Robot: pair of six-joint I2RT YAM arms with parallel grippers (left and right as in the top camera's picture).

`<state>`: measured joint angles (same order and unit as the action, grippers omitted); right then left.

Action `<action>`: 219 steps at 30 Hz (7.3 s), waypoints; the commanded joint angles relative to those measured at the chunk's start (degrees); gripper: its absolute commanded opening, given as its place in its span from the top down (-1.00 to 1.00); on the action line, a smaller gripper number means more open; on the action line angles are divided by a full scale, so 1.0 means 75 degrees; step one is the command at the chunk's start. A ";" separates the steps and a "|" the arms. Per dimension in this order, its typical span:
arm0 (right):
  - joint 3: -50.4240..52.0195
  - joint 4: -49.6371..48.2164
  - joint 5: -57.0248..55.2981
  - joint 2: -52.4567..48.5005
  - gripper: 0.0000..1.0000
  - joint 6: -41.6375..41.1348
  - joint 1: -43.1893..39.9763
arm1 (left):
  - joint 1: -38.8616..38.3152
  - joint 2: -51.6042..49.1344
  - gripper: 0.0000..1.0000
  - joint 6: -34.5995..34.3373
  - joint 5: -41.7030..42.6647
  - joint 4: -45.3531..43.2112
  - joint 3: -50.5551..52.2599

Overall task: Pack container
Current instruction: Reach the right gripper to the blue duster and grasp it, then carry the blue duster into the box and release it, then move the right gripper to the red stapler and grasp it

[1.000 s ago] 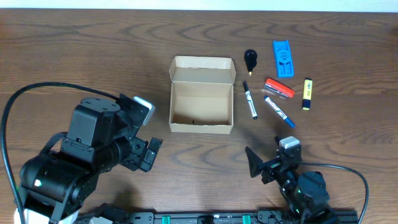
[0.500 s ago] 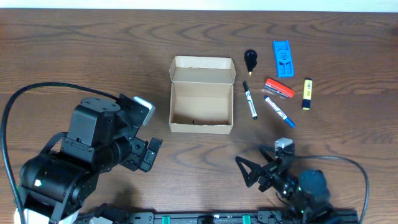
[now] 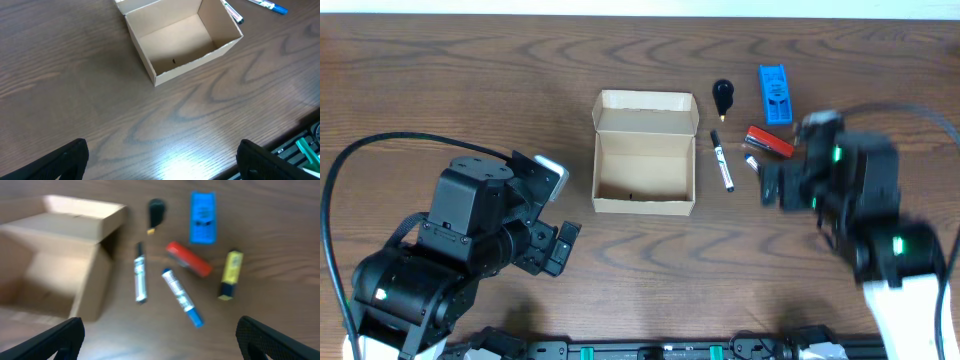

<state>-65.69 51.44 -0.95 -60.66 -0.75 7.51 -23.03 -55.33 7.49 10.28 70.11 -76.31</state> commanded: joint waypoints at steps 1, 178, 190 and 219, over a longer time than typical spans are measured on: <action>-0.0694 -0.0076 -0.0361 -0.0997 -0.99 0.0571 -0.0551 | 0.0026 0.0029 -0.91 -0.0029 -0.0035 -0.0003 -0.0047; -0.2888 -0.0303 0.0210 -0.7778 -0.44 0.3926 -0.0994 | 0.0026 0.0029 -0.90 -0.0029 -0.0035 -0.0003 -0.0047; -0.2882 -0.0676 0.0271 -0.8437 -0.22 0.4112 -0.1005 | 0.0026 0.0029 -0.90 -0.0029 -0.0035 -0.0003 -0.0047; -0.4334 0.0157 0.0519 -0.6018 0.56 0.2192 -0.0291 | 0.0026 0.0029 -0.90 -0.0029 -0.0035 -0.0003 -0.0047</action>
<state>-94.83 52.60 1.54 -113.62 17.54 2.79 -23.03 -55.33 7.49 10.31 70.11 -76.31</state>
